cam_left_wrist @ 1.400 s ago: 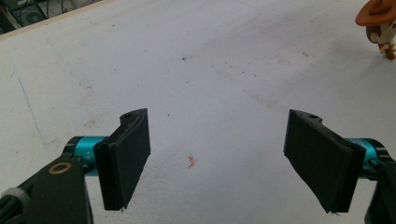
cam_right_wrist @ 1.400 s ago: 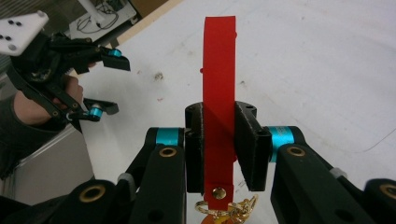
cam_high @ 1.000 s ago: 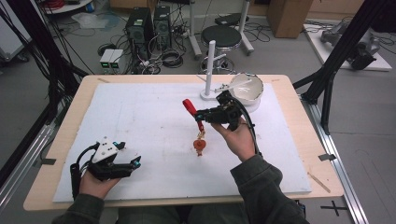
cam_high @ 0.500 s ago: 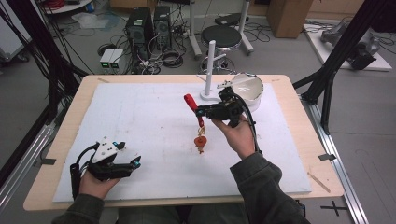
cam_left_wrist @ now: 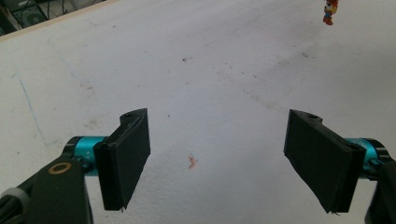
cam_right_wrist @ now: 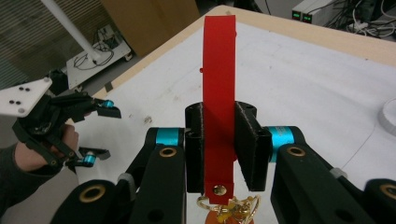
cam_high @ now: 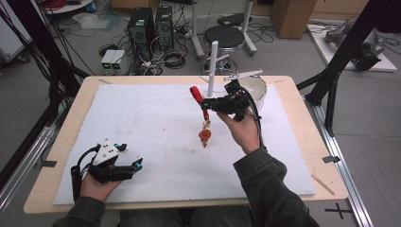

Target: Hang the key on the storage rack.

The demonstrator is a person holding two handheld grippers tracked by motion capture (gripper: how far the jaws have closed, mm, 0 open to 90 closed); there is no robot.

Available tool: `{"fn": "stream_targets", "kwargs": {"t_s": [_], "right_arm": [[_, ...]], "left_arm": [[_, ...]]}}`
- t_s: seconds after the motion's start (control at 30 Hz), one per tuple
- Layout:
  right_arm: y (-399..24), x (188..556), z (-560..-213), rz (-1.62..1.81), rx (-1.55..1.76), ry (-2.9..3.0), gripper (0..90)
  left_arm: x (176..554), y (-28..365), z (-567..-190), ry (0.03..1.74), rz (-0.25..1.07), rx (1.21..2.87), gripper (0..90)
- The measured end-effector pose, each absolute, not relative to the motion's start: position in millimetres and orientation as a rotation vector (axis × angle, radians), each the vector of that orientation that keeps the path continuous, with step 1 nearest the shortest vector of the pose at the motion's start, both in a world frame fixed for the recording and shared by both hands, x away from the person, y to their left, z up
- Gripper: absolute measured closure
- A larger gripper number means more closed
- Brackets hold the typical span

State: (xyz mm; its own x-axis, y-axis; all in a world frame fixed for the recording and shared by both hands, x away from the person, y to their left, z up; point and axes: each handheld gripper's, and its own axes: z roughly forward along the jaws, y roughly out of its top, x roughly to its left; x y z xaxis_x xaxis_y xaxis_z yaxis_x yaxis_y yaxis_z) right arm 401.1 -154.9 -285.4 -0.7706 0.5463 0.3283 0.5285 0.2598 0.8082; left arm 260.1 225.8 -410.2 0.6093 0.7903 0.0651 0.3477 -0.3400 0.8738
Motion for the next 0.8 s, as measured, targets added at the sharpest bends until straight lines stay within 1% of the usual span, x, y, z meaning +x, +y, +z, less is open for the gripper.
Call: {"fn": "stream_targets", "kwargs": {"t_s": [0.37,0.8], "right_arm": [[-169.0,426.4,-283.4,1.6,1.155,2.42,74.5],[-178.3,446.0,-289.2,1.626,1.245,2.364,74.6]], "left_arm": [[260.4,225.9,-410.4,0.907,0.618,1.932,22.9],[260.1,226.5,-410.1,0.905,0.62,1.931,22.9]]}}
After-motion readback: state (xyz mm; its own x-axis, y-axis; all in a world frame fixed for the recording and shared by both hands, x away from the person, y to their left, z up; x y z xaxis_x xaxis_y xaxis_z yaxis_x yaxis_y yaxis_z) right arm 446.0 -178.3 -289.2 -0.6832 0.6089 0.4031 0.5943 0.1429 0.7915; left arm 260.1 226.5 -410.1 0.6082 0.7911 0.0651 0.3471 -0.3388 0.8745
